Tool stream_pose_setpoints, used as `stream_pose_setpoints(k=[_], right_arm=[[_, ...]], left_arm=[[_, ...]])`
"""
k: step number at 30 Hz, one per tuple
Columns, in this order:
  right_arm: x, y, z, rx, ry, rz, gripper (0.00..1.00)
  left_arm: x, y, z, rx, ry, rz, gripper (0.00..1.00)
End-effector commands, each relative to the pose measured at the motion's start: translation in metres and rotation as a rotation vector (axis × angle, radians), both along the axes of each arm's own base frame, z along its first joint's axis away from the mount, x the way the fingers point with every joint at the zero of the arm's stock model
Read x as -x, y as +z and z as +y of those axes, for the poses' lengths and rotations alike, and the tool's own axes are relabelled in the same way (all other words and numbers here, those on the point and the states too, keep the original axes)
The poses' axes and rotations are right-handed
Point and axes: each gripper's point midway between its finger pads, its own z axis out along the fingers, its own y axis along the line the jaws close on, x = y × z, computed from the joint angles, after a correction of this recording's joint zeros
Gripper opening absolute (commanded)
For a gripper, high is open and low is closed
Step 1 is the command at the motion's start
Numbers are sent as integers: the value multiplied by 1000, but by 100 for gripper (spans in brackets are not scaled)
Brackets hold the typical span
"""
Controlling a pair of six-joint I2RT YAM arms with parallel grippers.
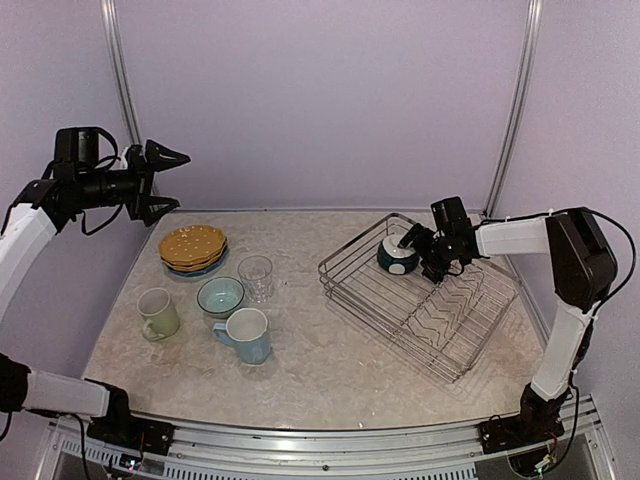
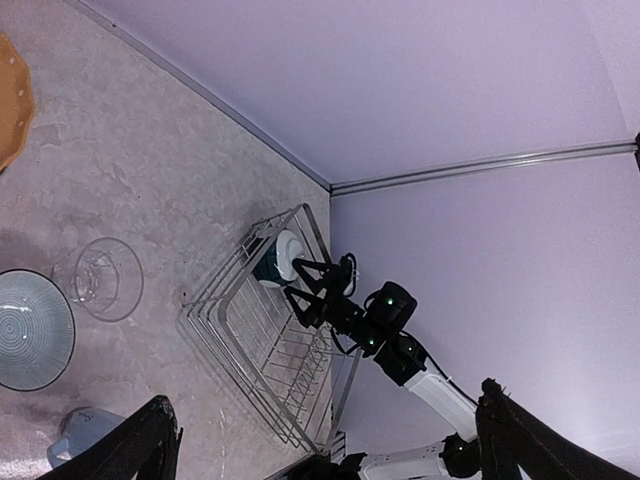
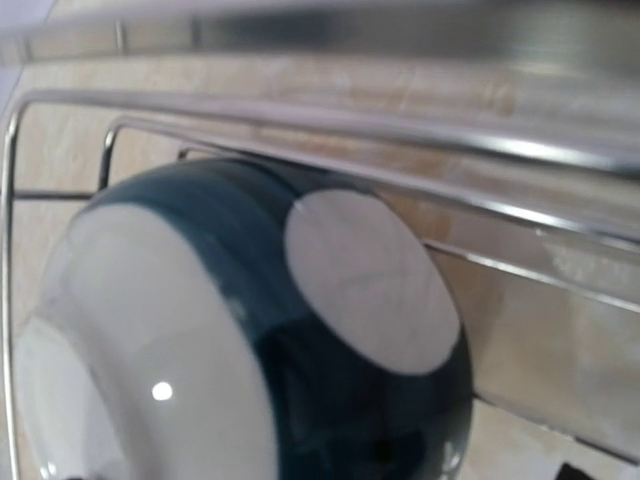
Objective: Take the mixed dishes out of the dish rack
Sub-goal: Grab the bowl from the dish rack.
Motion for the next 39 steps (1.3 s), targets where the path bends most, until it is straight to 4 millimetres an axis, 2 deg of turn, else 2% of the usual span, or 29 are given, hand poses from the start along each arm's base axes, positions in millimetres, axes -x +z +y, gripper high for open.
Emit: stream_pose_setpoints(k=[1, 3, 5, 6, 12, 16, 19, 25, 36, 39], right_arm=[[-4, -13, -11, 29, 3, 43, 100], [-5, -15, -10, 20, 3, 37, 100], [-8, -15, -10, 16, -1, 28, 100], [-9, -16, -9, 14, 3, 26, 100], [-17, -13, -4, -2, 23, 6, 100], [-16, -12, -5, -1, 26, 12, 100], [-17, -10, -4, -5, 33, 10, 100], [-19, -9, -3, -5, 37, 15, 100], [-20, -11, -5, -6, 29, 21, 100], [-22, -11, -6, -4, 20, 18, 100]], left_arm=[[2, 6, 25, 60, 65, -29, 99], [6, 12, 34, 70, 89, -55, 99], [10, 15, 33, 76, 84, -63, 99], [7, 16, 41, 77, 110, -64, 99], [6, 20, 44, 107, 99, -53, 99], [5, 26, 60, 235, 114, -53, 99], [5, 33, 58, 288, 78, -70, 99], [-3, 24, 58, 398, 55, -51, 99], [-11, 15, 60, 420, 81, -20, 99], [-10, 23, 60, 384, 77, -50, 99]])
